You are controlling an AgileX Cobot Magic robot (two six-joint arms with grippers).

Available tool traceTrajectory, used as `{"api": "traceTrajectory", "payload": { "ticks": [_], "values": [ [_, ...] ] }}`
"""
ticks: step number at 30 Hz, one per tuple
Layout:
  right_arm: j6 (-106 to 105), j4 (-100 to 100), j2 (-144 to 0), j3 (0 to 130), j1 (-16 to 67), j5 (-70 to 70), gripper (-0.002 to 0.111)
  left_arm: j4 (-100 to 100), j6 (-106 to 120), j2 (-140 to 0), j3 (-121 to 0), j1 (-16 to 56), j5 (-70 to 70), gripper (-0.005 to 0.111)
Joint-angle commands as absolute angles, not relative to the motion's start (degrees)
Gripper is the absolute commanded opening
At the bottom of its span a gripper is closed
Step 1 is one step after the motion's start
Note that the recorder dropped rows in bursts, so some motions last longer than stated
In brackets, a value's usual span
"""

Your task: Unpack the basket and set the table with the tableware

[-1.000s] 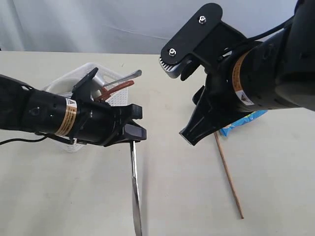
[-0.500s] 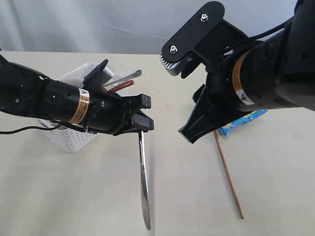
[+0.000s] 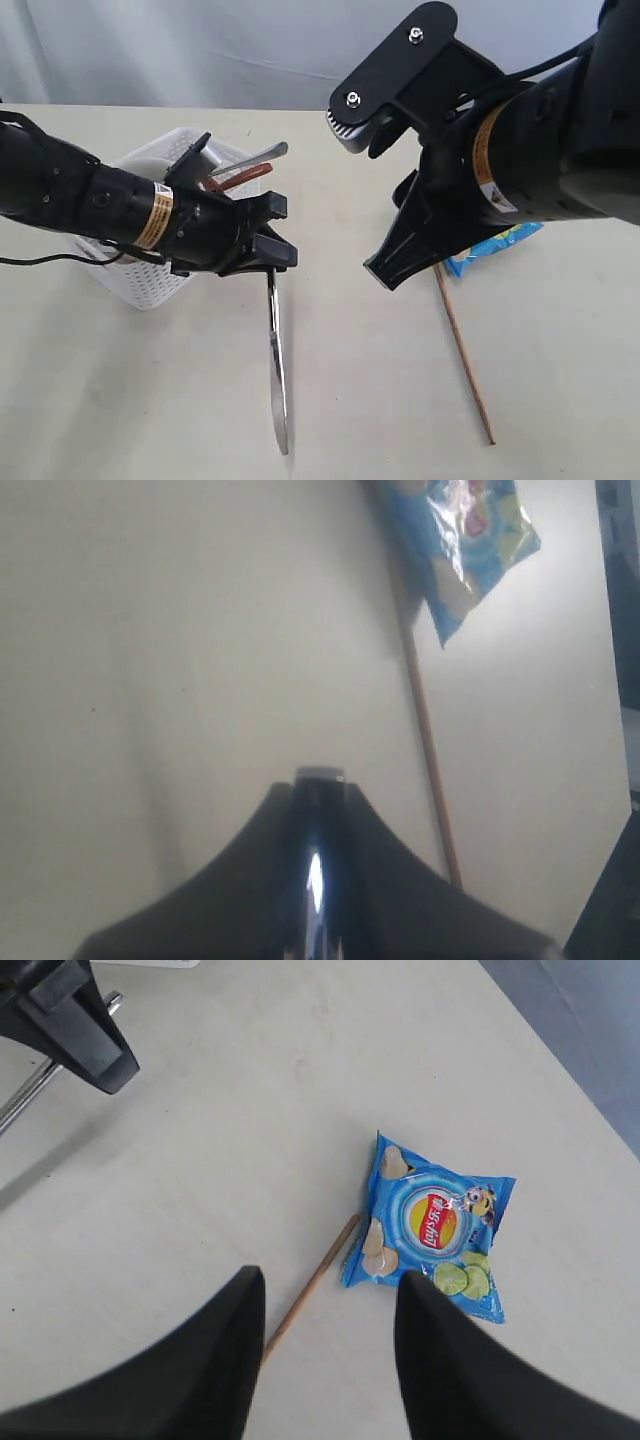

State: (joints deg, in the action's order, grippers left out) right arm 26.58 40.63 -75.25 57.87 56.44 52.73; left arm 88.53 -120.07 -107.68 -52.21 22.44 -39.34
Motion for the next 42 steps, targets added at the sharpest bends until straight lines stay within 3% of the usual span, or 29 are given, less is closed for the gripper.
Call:
{"api": "traceTrajectory", "payload": {
  "ticks": [1,42],
  "values": [
    [26.74,41.49,-74.85,57.84,56.05,53.16,0.041,89.50,-121.67,-108.99,-52.54,22.02,-39.47,0.000],
    [27.42,42.25,-74.85,57.84,56.05,52.79,0.041,92.93,-121.65,-109.97,-52.54,22.02,-34.05,0.000]
  ]
}}
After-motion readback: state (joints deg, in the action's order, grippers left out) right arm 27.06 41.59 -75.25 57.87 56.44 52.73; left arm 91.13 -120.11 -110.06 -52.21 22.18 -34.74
